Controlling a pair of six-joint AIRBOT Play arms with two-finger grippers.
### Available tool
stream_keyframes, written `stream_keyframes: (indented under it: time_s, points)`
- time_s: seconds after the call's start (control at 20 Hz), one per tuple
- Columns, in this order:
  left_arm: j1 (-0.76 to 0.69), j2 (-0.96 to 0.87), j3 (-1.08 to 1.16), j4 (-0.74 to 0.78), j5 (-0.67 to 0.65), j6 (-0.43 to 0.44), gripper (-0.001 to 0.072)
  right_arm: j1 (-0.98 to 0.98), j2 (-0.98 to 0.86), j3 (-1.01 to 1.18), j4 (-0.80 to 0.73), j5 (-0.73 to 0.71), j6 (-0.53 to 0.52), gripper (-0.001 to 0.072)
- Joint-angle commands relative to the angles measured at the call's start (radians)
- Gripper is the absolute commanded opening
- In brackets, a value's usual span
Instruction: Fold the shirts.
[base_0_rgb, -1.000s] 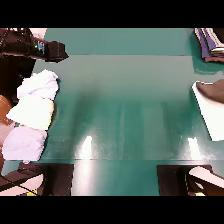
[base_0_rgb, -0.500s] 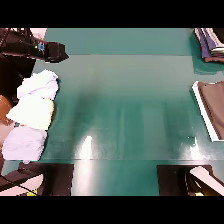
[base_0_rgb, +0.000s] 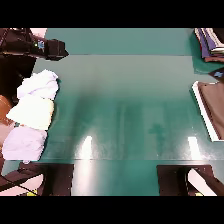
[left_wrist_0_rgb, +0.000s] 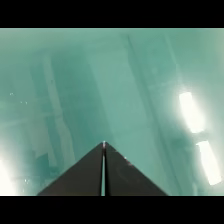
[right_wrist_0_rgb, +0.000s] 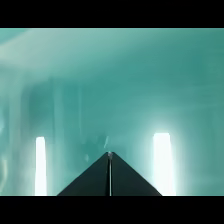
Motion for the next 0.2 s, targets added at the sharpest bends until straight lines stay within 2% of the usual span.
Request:
stream_keyframes:
  time_s: [0.0,0.15]
  points:
    - [0.000,0.000,0.000,0.000,0.041,-0.002,0.0029,0.208,0.005,0.000,0.004,-0.060,-0.061,0.0016]
    - [0.000,0.000,0.000,0.000,0.045,-0.002,0.0029,0.243,0.005,0.000,0.005,-0.081,-0.064,0.0016]
